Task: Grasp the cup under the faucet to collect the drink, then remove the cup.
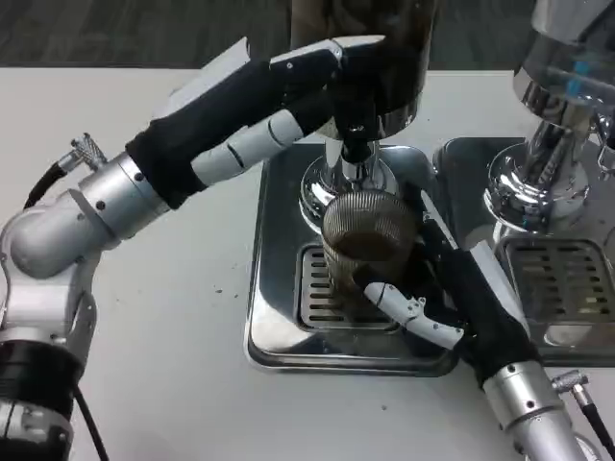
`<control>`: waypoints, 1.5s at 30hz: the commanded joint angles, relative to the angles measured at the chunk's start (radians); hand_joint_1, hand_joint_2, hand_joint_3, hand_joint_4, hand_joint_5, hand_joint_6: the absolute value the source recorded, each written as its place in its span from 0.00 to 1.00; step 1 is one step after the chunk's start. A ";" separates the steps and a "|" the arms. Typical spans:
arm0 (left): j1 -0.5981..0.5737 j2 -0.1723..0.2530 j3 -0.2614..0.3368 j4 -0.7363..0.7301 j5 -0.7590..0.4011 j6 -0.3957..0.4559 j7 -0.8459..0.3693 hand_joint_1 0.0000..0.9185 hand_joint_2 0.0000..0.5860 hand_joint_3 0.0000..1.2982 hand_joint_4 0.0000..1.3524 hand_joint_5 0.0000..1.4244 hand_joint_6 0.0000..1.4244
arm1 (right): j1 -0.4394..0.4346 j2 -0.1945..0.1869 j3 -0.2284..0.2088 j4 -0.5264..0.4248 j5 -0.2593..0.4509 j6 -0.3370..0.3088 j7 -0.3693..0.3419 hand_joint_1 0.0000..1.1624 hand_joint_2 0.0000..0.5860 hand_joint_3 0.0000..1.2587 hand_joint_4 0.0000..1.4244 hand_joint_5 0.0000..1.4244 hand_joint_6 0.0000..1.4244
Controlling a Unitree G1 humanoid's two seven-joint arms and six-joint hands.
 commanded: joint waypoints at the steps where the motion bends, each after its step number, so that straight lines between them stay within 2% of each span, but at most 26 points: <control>1: -0.007 0.004 0.027 -0.044 -0.031 0.022 -0.010 0.00 0.36 0.17 0.09 0.07 0.09 | 0.007 0.000 -0.005 -0.008 0.003 -0.001 -0.005 0.49 0.42 0.00 0.00 0.03 0.08; 7: 0.060 0.011 0.077 -0.106 -0.044 0.034 0.017 0.00 0.36 0.19 0.12 0.10 0.12 | 0.002 -0.002 -0.004 -0.008 -0.001 -0.005 -0.006 0.49 0.42 0.00 0.00 0.03 0.08; 11: 0.146 0.020 0.108 -0.114 -0.031 0.035 0.049 0.00 0.37 0.20 0.15 0.12 0.14 | -0.001 0.002 -0.004 -0.002 0.003 -0.006 -0.005 0.49 0.42 0.00 0.00 0.03 0.08; 23: 0.376 0.037 0.161 -0.001 0.047 0.029 0.177 0.00 0.38 0.28 0.24 0.20 0.22 | -0.003 -0.005 0.002 -0.002 -0.019 -0.007 -0.011 0.48 0.41 0.00 0.00 0.02 0.07; 34: 0.482 0.044 0.167 0.043 0.073 0.046 0.226 0.00 0.38 0.32 0.27 0.22 0.24 | -0.011 -0.006 0.006 -0.009 -0.060 0.015 -0.026 0.51 0.38 0.00 0.00 0.02 0.09; 45: 0.528 0.044 0.159 0.041 0.083 0.058 0.239 0.00 0.38 0.33 0.27 0.22 0.24 | -0.013 0.010 0.026 -0.037 -0.116 0.084 -0.074 0.52 0.38 0.00 0.00 0.04 0.10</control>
